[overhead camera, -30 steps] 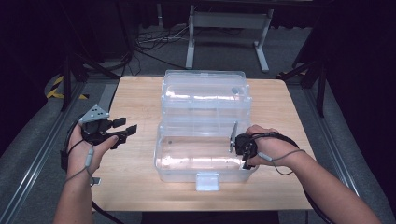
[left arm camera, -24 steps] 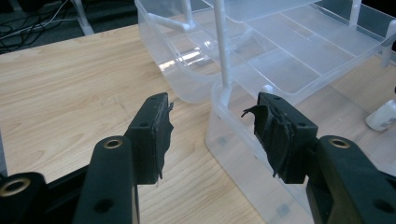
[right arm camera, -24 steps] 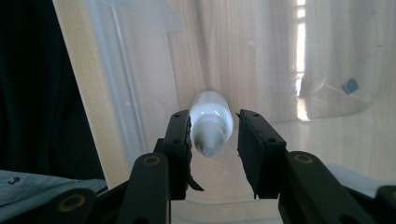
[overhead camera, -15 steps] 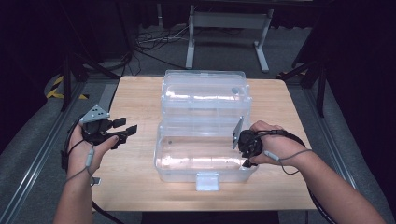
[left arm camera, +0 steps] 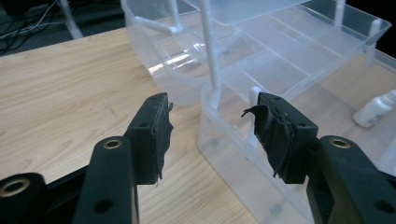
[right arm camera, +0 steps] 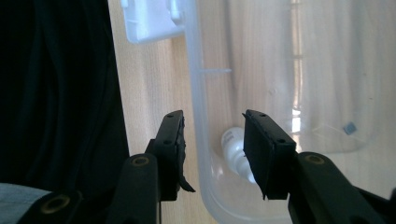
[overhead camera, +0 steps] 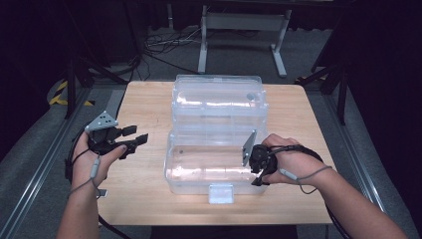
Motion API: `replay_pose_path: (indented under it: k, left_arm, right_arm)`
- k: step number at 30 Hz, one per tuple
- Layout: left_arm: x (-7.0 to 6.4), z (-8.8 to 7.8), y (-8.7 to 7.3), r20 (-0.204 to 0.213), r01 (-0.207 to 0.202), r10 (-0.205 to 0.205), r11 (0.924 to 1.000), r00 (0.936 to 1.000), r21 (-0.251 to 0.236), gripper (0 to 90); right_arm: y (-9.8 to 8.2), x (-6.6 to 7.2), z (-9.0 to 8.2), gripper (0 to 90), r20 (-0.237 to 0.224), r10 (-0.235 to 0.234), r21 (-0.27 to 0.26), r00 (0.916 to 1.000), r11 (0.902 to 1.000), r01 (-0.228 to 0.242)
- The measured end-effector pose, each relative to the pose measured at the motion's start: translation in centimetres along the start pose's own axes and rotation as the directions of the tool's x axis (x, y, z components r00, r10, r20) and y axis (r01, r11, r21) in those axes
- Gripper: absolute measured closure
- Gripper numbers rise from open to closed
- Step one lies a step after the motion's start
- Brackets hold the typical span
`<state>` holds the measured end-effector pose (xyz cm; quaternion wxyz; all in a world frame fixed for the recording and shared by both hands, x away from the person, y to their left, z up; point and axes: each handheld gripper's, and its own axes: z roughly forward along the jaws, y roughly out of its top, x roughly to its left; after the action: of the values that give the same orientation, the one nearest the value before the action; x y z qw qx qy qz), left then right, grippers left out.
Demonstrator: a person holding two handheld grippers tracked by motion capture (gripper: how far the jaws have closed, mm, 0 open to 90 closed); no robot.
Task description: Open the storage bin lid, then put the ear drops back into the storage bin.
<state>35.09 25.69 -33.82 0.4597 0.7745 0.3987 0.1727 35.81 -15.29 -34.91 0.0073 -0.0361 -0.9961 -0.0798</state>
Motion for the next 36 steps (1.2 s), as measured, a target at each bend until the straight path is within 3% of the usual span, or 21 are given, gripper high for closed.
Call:
replay_pose_path:
  k: [7,12,16,21,24,28,36]
  left_arm:
    - [-0.1,0.2,0.2,0.048,-0.014,0.015,0.9998,0.9988,-0.014,46.4]
    - [-0.1,0.4,0.3,0.043,-0.022,0.022,0.9997,0.9988,-0.015,44.6]
    - [-0.3,0.6,0.3,0.048,-0.025,0.025,0.9996,0.9985,-0.012,44.1]
    - [-0.4,1.0,0.6,0.06,-0.057,0.058,0.9982,0.9965,-0.016,46.6]
    - [-0.7,1.3,0.8,0.067,-0.083,0.084,0.9964,0.9943,-0.018,46.4]
    - [-0.8,1.6,1.1,0.08,-0.074,0.076,0.9968,0.9939,-0.03,45.3]
    - [-1.2,2.4,2.1,0.086,-0.093,0.095,0.9952,0.9917,-0.033,43.9]
  right_arm:
    - [0.3,0.2,1.9,61.2,-0.013,-0.005,0.001,0.9999,1.0,0.005]
    - [0.4,0.2,2.8,65.1,-0.015,-0.011,0.001,0.9998,0.9999,0.011]
    - [0.2,0.3,3.8,69.7,-0.013,-0.006,-0.029,0.9999,0.9996,0.006]
    - [0.0,0.4,4.8,73.3,-0.024,-0.006,-0.027,0.9997,0.9996,0.005]
    - [0.0,0.5,5.1,77.5,-0.026,-0.005,-0.018,0.9997,0.9998,0.004]
    - [0.0,0.8,5.2,83.4,0.026,-0.047,-0.027,0.9986,0.9985,0.048]
    - [-0.2,0.9,5.3,83.8,0.032,-0.041,-0.039,0.9987,0.9983,0.042]
